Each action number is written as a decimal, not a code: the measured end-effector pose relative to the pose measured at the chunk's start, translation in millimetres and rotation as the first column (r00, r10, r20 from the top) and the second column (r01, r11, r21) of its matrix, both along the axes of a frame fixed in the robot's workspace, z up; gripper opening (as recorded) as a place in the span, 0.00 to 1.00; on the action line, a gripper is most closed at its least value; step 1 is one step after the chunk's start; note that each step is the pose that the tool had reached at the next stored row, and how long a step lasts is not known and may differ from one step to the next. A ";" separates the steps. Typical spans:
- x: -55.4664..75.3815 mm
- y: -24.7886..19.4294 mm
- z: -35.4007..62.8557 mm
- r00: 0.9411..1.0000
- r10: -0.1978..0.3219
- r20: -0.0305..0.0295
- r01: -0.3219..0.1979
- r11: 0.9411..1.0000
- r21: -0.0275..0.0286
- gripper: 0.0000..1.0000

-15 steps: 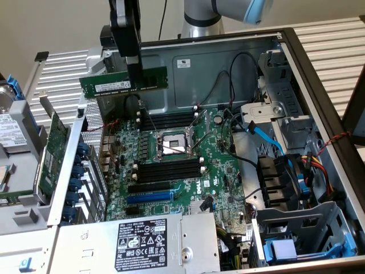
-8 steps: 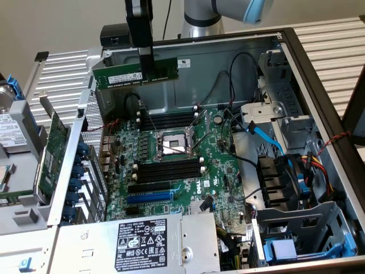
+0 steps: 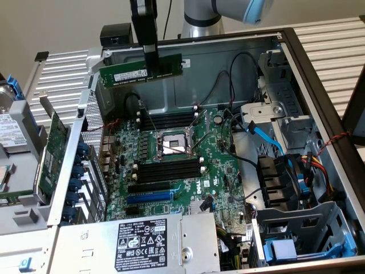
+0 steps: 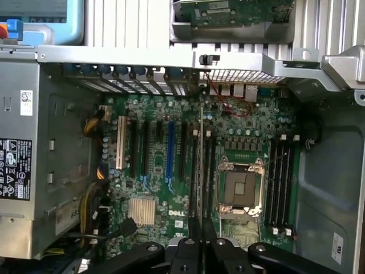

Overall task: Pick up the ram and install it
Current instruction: 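Pick up the ram and move it above insertion slot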

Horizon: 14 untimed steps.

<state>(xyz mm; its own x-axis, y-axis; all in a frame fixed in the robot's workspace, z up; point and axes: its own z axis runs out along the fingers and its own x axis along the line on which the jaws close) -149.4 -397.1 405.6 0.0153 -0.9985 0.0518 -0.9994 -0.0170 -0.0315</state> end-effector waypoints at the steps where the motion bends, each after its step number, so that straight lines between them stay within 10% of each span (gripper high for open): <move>1: 0.2 0.0 -0.4 1.000 0.000 0.000 0.000 1.000 0.006 0.13; 5: 2.1 1.0 -4.6 1.000 0.000 0.000 0.000 1.000 0.019 0.13; 14: 11.5 16.8 -18.0 1.000 0.000 -0.004 0.000 1.000 0.020 0.13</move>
<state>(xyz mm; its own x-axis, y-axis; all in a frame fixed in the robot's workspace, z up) -137.8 -380.3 387.6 0.0156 -0.9994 0.0314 -0.9995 -0.0165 -0.0283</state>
